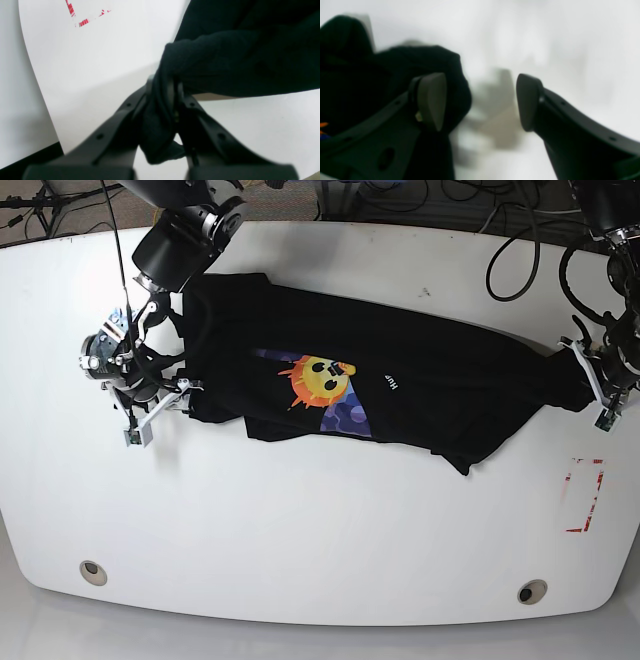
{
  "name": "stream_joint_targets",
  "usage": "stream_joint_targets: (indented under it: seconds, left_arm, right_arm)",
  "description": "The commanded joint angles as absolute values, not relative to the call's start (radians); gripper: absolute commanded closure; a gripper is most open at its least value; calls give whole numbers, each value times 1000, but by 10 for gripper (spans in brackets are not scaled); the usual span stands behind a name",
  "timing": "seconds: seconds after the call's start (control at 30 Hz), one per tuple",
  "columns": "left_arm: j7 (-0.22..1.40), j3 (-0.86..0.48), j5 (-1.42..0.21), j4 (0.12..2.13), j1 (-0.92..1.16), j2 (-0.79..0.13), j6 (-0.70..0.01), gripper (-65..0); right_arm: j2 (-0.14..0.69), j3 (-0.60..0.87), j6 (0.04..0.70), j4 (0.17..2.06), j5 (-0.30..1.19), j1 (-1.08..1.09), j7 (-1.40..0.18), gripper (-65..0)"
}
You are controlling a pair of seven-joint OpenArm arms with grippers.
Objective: Fold the T-shirt properly
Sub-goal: 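Close the right gripper on the shirt's edge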
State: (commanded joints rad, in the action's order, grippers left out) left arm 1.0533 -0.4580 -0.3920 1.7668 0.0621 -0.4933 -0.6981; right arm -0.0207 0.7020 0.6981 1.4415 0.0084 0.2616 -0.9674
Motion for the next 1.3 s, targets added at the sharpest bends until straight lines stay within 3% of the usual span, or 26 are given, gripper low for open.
stream_joint_targets:
  seconds: [0.37, 1.17, 1.3]
  left_arm:
    - [1053, -458, -390, 1767, 62, -493, -698, -18]
    - [1053, -458, -390, 1764, 62, -493, -698, -18]
    - [1053, -458, -390, 1764, 62, -493, -698, -18]
  right_arm:
    - [-16, 697, 698, 1469, 108, 268, -1041, -415]
    - [-73, 696, 698, 1391, 107, 268, -1007, -412]
    - [-76, 694, 698, 1389, 107, 263, -1003, -349]
